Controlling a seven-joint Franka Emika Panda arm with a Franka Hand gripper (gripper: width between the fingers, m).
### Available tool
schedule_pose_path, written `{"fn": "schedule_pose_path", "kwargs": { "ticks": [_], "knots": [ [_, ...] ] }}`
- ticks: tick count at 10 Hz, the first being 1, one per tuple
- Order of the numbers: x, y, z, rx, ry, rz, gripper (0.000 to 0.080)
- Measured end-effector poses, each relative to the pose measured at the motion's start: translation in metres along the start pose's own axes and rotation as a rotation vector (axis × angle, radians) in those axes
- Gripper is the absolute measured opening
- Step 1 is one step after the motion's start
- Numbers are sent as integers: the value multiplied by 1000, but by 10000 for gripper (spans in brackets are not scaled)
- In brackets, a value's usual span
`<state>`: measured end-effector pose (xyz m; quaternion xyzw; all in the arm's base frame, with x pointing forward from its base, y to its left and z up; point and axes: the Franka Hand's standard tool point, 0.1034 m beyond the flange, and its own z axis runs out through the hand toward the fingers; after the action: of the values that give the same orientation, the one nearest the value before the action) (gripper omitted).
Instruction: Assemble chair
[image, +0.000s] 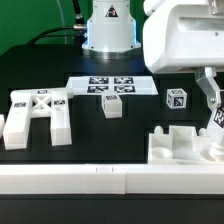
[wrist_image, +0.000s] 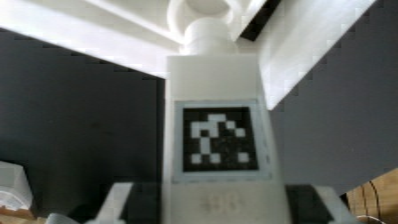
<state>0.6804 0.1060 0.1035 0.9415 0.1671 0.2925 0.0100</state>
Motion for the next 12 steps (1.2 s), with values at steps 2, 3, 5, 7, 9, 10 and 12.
{"fn": "schedule_pose_path", "kwargs": {
  "ticks": [2, 3, 5, 7, 9, 10, 12],
  "knots": [
    [-8, -2, 1, 2, -9, -7, 291],
    [-10, -2, 3, 3, -11, -8, 291],
    [-13, -4, 6, 5, -18, -9, 291],
    [-16, -5, 8, 7, -22, -11, 291],
    [-15, -9, 10, 5, 9, -15, 291],
    [-13, -12, 11, 2, 44, -18, 291],
    [-12, -14, 11, -2, 86, -27, 291]
  ]
}}
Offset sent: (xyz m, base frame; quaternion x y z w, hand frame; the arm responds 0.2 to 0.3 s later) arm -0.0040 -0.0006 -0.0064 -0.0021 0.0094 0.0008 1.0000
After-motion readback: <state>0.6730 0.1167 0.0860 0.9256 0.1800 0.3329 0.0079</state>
